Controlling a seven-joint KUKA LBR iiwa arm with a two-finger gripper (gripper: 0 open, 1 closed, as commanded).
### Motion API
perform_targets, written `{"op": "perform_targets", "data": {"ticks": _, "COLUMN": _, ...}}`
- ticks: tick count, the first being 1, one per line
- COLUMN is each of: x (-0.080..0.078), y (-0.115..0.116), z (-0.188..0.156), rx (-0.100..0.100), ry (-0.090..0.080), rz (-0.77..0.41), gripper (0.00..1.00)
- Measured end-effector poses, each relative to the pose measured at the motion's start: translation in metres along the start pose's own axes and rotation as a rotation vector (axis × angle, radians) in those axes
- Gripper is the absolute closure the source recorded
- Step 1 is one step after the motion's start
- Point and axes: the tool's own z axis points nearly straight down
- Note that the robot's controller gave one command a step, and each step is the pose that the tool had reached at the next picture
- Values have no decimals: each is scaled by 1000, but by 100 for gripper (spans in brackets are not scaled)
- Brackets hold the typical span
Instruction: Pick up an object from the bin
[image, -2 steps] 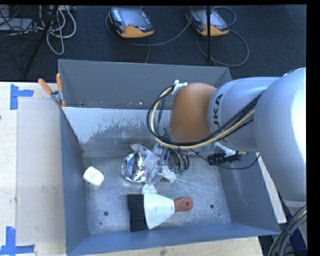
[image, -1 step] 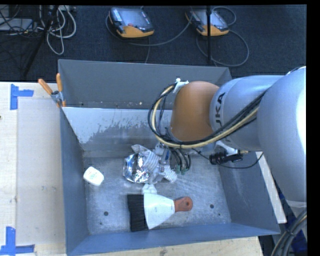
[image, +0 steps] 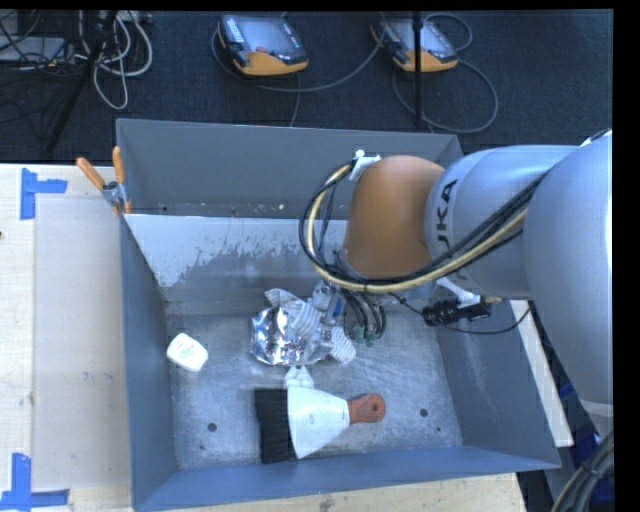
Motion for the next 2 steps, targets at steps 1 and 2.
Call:
{"op": "perform_targets", "data": {"ticks": 1, "x": 1, "y": 0, "z": -21, "rx": 1, "ry": 2, "rz": 0, "gripper": 100}}
{"op": "perform_targets", "data": {"ticks": 2, "x": -1, "y": 0, "z": -38, "rx": -2, "ry": -4, "rz": 0, "gripper": 100}}
